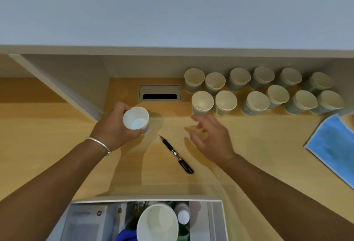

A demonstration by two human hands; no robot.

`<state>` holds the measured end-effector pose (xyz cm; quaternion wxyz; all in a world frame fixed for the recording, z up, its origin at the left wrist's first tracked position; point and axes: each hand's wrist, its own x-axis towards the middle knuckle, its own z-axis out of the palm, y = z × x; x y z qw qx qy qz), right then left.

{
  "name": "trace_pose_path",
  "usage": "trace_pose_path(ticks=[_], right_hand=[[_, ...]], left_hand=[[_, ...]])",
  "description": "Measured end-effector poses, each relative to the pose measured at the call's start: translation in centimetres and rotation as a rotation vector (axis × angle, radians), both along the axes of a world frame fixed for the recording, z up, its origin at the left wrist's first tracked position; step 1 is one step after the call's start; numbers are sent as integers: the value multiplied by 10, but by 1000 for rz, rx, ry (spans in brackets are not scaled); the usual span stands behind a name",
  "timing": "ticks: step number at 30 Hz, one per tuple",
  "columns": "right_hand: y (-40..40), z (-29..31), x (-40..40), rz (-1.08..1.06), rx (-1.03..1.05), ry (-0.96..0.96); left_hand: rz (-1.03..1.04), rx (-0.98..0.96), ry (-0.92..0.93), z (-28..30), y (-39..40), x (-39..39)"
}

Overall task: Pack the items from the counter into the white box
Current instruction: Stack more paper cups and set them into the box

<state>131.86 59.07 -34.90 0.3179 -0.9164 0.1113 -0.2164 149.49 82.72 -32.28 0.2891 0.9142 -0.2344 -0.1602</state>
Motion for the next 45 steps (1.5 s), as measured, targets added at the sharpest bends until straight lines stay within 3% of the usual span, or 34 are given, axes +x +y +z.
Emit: trace_pose_path(ticks=[2, 7, 10, 18, 23, 29, 45], right_hand=[[-12, 19, 8, -119, -53, -61], [-44, 47, 43, -207, -173, 232], [-45, 42, 49, -197, -259, 310], [-41, 25, 47, -235, -271, 270], [-60, 55, 35, -223, -49, 157], [-105, 91, 14, -347, -94, 134], [-103, 26, 16, -256, -154, 441]], left_hand=[[15, -21, 7, -1, -1, 0], [17, -36, 0, -1, 0, -2], [23, -25, 3, -2, 0, -3], [39, -43, 10, -1, -1, -8], [45, -51, 10, -3, -2, -7], [30, -48, -16, -3, -8, -8], [18, -19, -28, -5, -13, -8]])
